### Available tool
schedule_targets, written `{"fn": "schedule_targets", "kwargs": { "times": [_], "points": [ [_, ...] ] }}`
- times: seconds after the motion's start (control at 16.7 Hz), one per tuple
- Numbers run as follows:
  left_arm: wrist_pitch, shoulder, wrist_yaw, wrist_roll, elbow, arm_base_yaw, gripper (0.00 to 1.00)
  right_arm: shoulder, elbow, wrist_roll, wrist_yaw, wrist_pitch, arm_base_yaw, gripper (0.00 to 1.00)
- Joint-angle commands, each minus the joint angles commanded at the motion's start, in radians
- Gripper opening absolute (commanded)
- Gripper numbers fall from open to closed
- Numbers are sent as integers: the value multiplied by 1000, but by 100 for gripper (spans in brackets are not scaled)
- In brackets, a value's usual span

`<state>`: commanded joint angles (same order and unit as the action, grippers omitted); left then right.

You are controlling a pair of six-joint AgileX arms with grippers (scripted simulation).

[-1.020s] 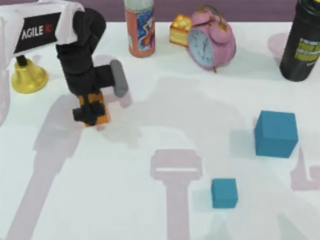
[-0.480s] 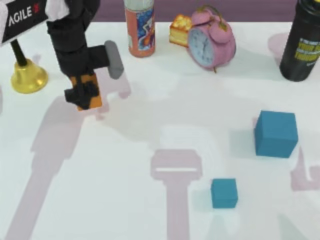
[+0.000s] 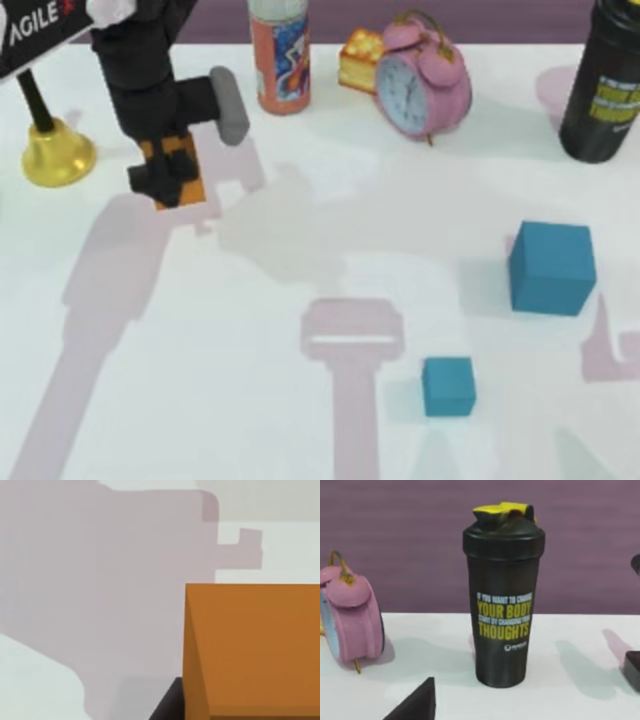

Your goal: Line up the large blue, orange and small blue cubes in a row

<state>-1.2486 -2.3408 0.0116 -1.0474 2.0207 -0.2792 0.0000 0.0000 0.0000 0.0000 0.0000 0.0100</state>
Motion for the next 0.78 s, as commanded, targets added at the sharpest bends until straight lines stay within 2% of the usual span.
{"fn": "schedule_targets", "kwargs": {
  "times": [0.18,0.66,0.78],
  "points": [
    [17,46,-1,55,-59,-92,0,0,0,0,0,0,0,100],
    [88,251,-5,295,-339,-508,0,0,0,0,0,0,0,100],
    [102,289,-5,337,-388,-575,0,0,0,0,0,0,0,100]
  ]
}}
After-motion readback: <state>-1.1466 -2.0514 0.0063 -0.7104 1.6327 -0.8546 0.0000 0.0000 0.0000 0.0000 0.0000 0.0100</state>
